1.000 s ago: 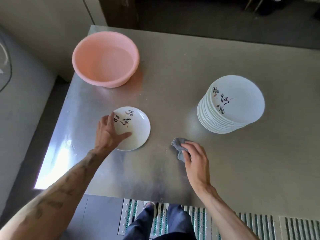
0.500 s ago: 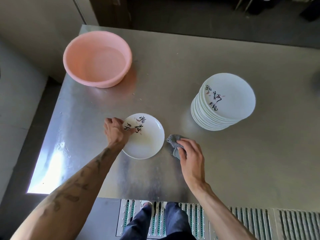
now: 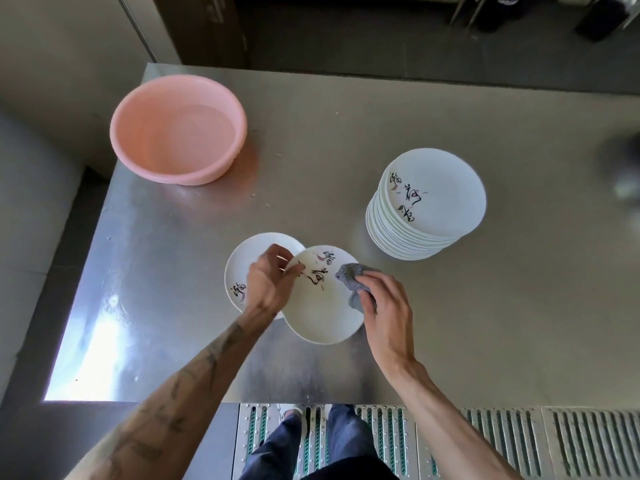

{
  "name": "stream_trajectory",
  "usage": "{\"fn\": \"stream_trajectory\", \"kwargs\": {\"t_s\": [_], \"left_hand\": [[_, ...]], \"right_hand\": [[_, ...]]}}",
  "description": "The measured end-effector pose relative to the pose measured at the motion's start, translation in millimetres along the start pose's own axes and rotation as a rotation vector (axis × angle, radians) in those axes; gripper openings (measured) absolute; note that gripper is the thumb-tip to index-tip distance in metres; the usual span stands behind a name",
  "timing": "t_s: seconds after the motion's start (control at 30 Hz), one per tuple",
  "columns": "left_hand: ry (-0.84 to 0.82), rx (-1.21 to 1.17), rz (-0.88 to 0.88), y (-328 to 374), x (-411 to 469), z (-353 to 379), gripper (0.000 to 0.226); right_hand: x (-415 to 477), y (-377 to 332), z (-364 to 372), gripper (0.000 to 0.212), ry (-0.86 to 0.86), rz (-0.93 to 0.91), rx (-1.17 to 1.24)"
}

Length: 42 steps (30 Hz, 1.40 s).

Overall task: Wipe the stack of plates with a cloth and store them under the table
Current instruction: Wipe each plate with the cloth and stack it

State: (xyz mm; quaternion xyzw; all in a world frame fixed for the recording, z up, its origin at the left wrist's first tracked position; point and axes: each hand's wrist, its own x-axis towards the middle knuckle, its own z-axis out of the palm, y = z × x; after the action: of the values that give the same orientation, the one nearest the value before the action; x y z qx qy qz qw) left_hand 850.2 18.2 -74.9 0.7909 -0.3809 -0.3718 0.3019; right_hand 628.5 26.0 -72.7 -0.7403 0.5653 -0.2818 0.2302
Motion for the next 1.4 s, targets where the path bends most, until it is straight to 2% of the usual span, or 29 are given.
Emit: {"fn": "stream_trajectory", "kwargs": {"t_s": [0.13,0.3,0.47,0.6,0.67,0.77,0.9,0.97,1.07,1.17,1.3,1.4], "left_hand": [[-0.066,0.033,0.056,5.1,-28.7,47.5,0.010],[-0.038,0.019,0.045,-5.8,-44.9,84.1,0.006],[-0.038,-0.007,0.098,-26.3,-43.5,88.3,0.007],[-0.151,-0.010,0.214,-40.6,-40.5,75.6,0.013],[-0.195,0.043,0.310,-47.7,-37.8,65.9,0.029],[-0.270,0.237,0.448,-60.7,-35.4,54.9,0.078],[-0.371,0.336,0.489,-68.0,-31.6,48.3,0.122],[-0.436,0.410,0.529,-72.7,-26.7,44.2,0.139],[-0.467,0.523,0.607,-78.4,-22.1,39.8,0.146],[-0.435,0.511,0.622,-78.5,-23.1,39.8,0.143],[-0.408,0.497,0.680,-78.2,-24.5,39.8,0.138],[-0.381,0.552,0.686,-78.1,-28.2,40.7,0.134]], "right_hand": [[-12.3,13.5,-6.9,0.029,0.004,0.027,-0.044],[-28.8,37.0,-11.9,0.028,-0.040,0.083,-0.110],[-35.3,45.7,-0.4,0.029,-0.152,0.120,-0.158],[-29.4,39.3,16.8,0.033,-0.206,0.169,-0.167],[-30.1,36.4,23.6,0.034,-0.272,0.078,-0.174],[-30.8,46.2,20.3,0.036,-0.355,-0.080,-0.241],[-14.0,48.7,24.9,0.042,-0.323,-0.006,-0.294],[-19.1,42.3,30.6,0.042,-0.363,-0.062,-0.309],[-39.8,44.1,28.6,0.042,-0.415,-0.156,-0.296],[-37.5,41.1,32.3,0.043,-0.402,-0.132,-0.296],[-44.6,32.0,40.6,0.044,-0.461,-0.322,-0.302],[-39.2,34.7,35.3,0.041,-0.462,-0.323,-0.291]]}}
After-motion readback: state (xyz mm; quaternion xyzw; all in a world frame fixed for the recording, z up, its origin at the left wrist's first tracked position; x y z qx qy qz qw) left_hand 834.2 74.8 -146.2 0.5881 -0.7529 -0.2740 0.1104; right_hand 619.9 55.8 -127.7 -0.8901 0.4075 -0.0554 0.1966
